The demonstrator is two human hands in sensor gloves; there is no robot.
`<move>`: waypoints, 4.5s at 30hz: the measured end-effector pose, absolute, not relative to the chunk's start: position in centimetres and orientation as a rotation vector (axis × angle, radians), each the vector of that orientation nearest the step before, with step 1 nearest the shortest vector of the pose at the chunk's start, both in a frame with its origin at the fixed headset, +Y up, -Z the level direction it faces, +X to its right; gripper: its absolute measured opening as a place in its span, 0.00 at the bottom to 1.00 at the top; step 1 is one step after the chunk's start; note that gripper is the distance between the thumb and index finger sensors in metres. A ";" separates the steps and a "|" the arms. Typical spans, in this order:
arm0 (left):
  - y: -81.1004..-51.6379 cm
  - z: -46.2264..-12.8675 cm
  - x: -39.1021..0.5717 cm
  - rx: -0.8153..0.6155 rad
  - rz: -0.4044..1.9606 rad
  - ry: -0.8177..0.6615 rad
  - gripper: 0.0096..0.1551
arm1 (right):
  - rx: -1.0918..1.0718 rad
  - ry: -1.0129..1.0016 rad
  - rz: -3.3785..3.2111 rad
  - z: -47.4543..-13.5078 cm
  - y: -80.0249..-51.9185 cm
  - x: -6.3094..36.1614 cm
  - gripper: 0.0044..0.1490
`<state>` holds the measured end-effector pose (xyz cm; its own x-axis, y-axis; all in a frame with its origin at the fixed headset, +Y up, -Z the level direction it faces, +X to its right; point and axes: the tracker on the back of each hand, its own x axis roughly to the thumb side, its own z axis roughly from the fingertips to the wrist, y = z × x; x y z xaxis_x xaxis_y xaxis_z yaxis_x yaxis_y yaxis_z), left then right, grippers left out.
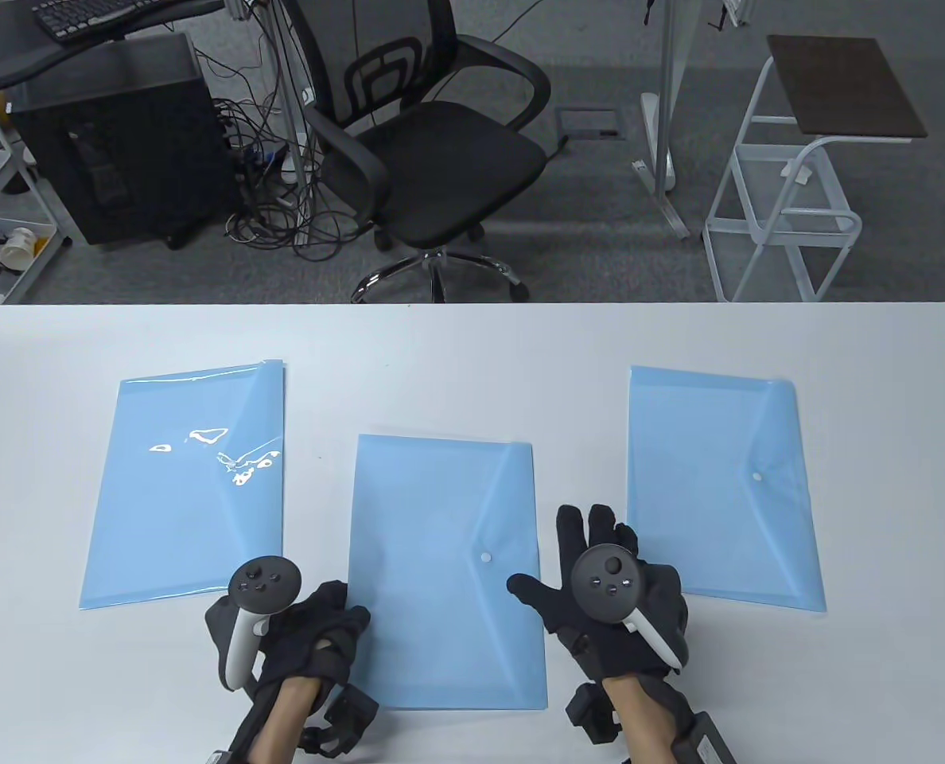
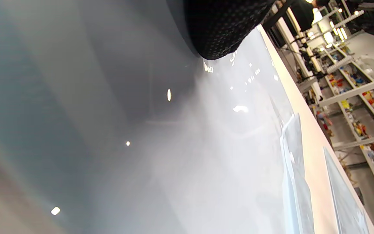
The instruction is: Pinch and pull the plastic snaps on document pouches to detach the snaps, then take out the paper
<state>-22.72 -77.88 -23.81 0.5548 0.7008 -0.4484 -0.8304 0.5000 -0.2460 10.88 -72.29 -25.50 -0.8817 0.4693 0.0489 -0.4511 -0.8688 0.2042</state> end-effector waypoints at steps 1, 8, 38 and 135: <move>-77.9 -23.8 -22.7 -0.465 0.941 0.307 0.28 | 0.134 0.271 2.652 -25.7 -72.3 10.6 0.68; -77.8 -23.9 -22.7 -0.465 0.928 0.302 0.28 | 0.171 0.434 2.743 -27.6 -72.9 6.9 0.69; -77.8 -24.1 -22.3 -0.467 0.872 0.284 0.28 | 0.185 0.582 3.257 -31.2 -78.1 -2.2 0.45; -78.7 -23.6 -23.8 -0.500 1.199 0.277 0.27 | 0.052 0.436 2.088 -27.5 -77.4 11.7 0.38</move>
<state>-23.78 -78.68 -23.59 0.3479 0.8167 -0.4605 -0.9359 0.2731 -0.2226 11.67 -77.42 -27.51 -0.5324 0.8354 -0.1366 -0.8202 -0.4692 0.3272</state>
